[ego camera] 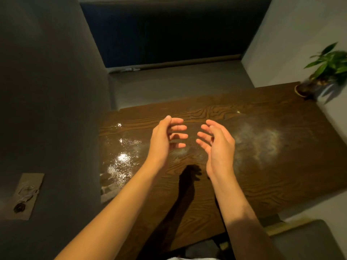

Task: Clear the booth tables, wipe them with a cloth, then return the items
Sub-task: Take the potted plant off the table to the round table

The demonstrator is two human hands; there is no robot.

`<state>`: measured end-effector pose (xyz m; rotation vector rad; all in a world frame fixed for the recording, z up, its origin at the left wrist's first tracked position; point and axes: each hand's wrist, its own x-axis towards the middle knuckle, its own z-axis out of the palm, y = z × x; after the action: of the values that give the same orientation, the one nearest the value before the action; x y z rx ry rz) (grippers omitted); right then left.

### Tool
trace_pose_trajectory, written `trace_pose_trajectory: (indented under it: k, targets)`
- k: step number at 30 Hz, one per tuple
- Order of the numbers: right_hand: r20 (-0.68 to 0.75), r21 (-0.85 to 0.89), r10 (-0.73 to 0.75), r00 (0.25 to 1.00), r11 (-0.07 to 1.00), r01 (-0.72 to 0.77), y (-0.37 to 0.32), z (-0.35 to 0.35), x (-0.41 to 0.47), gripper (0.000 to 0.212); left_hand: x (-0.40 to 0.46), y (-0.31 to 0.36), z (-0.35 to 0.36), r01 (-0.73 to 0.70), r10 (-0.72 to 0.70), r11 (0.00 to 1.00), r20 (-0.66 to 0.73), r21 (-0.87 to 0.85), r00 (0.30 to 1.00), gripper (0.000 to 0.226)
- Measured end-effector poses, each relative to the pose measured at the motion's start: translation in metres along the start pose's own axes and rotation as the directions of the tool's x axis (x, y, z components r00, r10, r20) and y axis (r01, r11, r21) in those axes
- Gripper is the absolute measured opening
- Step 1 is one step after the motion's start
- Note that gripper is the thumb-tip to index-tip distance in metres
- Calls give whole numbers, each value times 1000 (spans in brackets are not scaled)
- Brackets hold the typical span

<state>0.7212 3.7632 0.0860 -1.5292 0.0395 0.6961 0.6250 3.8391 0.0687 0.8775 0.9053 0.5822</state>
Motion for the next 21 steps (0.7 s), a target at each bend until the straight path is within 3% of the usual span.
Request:
trace_pose_trajectory:
  k: [7,12,21]
  targets:
    - [30,43,28,999,999,-29,-25,-55,72,18,30,-22,79,11,-10,1000,-39,12,999,45]
    - [99,-10,46,994,999,-46,-63,-119,140,18,54,-49,176,9,-12,999,-102,-37,995,46]
    - [76,-32,49,996,998,-47,-132,-231,235,17,89,-92,326,41,-46,998,-95,-46,994,46]
